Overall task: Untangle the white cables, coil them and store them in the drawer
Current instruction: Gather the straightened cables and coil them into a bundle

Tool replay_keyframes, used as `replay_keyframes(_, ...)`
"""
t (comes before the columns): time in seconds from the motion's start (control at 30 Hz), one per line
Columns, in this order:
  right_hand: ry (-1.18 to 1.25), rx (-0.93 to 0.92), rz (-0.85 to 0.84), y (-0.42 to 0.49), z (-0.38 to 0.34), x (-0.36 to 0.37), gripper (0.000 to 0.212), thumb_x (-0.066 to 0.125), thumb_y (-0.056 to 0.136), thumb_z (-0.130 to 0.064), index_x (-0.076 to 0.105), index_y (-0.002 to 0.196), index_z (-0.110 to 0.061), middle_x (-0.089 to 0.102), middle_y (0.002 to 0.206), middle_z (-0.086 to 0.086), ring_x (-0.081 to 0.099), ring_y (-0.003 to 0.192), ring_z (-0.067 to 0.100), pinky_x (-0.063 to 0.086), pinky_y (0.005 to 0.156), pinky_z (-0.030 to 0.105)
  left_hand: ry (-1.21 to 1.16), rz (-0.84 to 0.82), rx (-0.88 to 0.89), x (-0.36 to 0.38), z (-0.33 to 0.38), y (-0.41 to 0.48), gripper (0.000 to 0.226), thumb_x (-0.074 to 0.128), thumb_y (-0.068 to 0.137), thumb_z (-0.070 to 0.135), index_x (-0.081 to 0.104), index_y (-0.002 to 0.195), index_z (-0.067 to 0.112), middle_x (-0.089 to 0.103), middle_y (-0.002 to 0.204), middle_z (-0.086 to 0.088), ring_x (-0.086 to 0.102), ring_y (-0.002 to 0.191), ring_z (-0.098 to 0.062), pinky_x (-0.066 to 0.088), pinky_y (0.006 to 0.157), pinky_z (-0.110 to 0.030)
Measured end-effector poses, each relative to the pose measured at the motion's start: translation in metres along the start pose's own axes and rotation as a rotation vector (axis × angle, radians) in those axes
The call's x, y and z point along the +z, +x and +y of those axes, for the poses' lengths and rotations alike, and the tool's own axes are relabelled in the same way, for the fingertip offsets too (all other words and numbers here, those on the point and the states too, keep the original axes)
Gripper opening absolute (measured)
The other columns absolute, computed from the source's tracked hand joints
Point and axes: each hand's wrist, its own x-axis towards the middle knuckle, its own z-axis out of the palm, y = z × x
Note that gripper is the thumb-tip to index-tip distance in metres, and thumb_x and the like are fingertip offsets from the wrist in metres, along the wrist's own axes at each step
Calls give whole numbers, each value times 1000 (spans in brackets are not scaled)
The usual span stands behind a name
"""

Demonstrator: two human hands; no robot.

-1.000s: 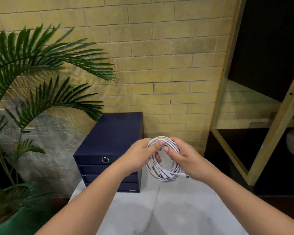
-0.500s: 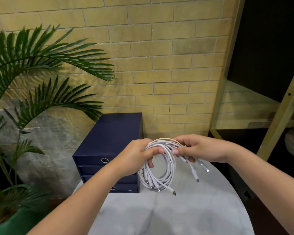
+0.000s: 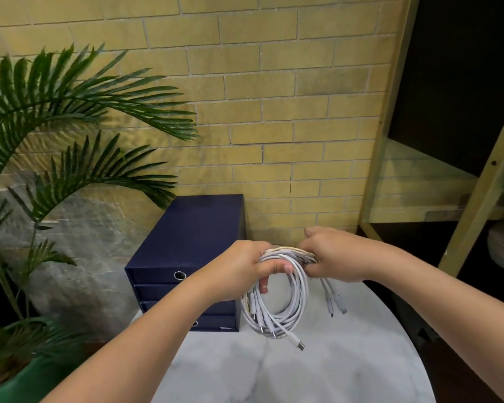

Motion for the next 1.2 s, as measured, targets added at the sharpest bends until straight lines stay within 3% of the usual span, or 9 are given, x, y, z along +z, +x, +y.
replay_keyframes(0.13, -41, 0, 65, -5, 1, 6, 15, 61, 83, -52, 60, 81, -37, 39, 93, -3, 45, 87, 18, 46, 78, 39, 32, -2, -26, -3, -4, 0, 33, 62, 74, 65, 59, 68, 33, 67, 62, -3, 60, 61, -33, 45, 56, -36)
replay_keyframes(0.23, -72, -10, 114, -6, -2, 2, 20, 65, 81, -47, 65, 94, -32, 40, 90, -5, 43, 85, 16, 43, 72, 34, 40, -17, -43, -6, -2, -2, 49, 60, 68, 70, 59, 75, 21, 66, 62, -3, 64, 71, -39, 47, 57, -39)
replay_keyframes(0.33, 82, -60, 75, -2, -1, 2, 13, 68, 81, -37, 65, 94, -35, 54, 80, -2, 49, 75, 16, 43, 66, 36, 64, -41, -29, -6, 2, -2, 47, 60, 69, 70, 58, 73, 23, 67, 62, -3, 65, 70, -36, 51, 61, -46)
replay_keyframes(0.47, 388, -37, -48, 0, 3, 6, 16, 67, 84, -20, 65, 76, -34, 64, 72, -4, 59, 62, 6, 54, 60, 25, 91, -56, -14, -7, 7, -3, 50, 61, 73, 67, 60, 77, 17, 67, 60, -2, 58, 58, -26, 46, 58, -40)
replay_keyframes(0.6, 589, -20, -154, -1, 4, 11, 10, 71, 82, -10, 71, 89, -17, 65, 97, 5, 69, 76, 11, 57, 68, 23, 121, -68, 0, -8, 8, -4, 56, 59, 73, 68, 63, 85, 13, 68, 61, -2, 62, 65, -30, 49, 62, -46)
replay_keyframes(0.7, 707, -6, -200, -3, 7, 15, 18, 69, 82, -4, 72, 94, -17, 70, 88, -7, 69, 76, 12, 57, 73, 26, 123, -79, -3, -6, 9, -4, 56, 57, 70, 71, 65, 85, 18, 67, 63, -2, 64, 69, -32, 50, 66, -48)
replay_keyframes(0.87, 716, 31, 41, 3, 12, 28, 14, 66, 86, -9, 73, 93, -19, 70, 86, 0, 70, 77, 17, 60, 75, 34, 39, -66, 17, -5, 11, -5, 18, 62, 84, 54, 63, 67, 47, 63, 58, 2, 58, 51, -8, 41, 54, -24)
replay_keyframes(1.0, 984, -2, 104, 4, 16, 34, 14, 66, 86, -4, 72, 98, -8, 70, 94, 19, 69, 86, 31, 58, 78, 38, -27, -57, 19, -5, 10, -3, 21, 60, 84, 55, 62, 73, 37, 64, 59, 1, 62, 61, -11, 45, 62, -31)
replay_keyframes(1.2, 1294, -33, 18, 7, 18, 38, 29, 63, 86, -8, 62, 112, 4, 64, 99, 22, 62, 90, 30, 55, 76, 33, -38, -94, 38, -10, 8, -3, 26, 59, 81, 57, 60, 73, 32, 66, 64, 0, 64, 62, -10, 45, 66, -30)
